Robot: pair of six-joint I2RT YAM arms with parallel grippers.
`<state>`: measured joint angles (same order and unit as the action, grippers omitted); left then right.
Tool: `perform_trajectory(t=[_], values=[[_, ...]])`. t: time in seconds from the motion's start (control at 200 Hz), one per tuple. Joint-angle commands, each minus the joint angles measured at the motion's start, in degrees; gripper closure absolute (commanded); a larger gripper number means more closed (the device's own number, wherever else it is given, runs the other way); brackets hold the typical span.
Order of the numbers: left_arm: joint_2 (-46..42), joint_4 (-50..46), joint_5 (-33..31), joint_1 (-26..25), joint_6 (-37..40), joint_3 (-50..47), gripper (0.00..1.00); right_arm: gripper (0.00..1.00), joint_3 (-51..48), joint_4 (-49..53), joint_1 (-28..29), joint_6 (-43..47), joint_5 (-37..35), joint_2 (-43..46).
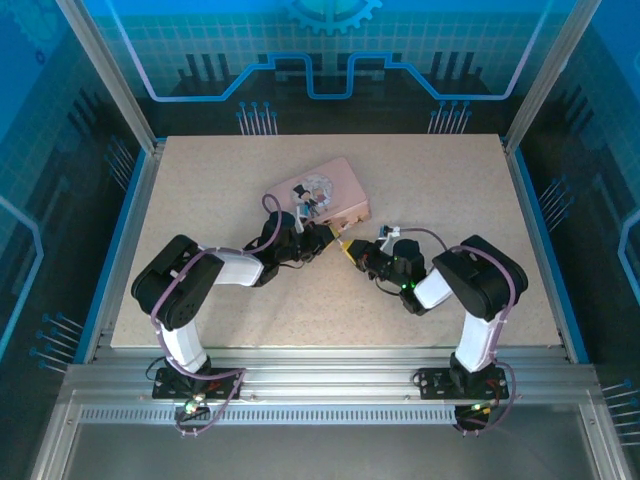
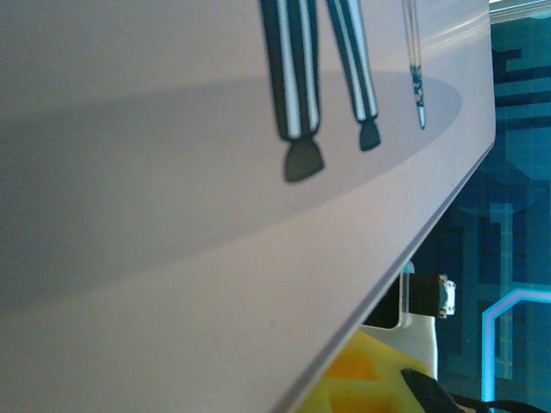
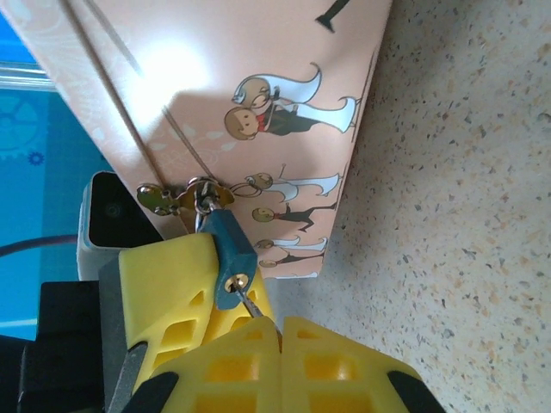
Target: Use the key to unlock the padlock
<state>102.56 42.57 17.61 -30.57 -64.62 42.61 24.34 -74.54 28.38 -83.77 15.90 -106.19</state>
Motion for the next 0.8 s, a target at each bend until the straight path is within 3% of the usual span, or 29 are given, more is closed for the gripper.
perform_trajectory(t=[0.0,0.405,0.655,0.796], values=[[0.06,4.98,8.29,-1.50,-2.71,0.10,1.00,1.00,2.84,-5.05,-1.35,-4.07,-0.03,-2.90],[0.23,4.74,9.19,-1.86,-2.46,0.35,1.00,1.00,6.15,-6.93,-1.83,-10.27,3.12,-6.37],[0.25,4.08,9.42,-2.35,-1.96,0.15,1.00,1.00,7.60,-5.13,-1.34,-8.51,4.15,-5.59],[0.49,3.69,9.96,-3.10,-1.75,0.56,1.00,1.00,9.04,6.22,-0.70,-1.57,4.00,-0.19]])
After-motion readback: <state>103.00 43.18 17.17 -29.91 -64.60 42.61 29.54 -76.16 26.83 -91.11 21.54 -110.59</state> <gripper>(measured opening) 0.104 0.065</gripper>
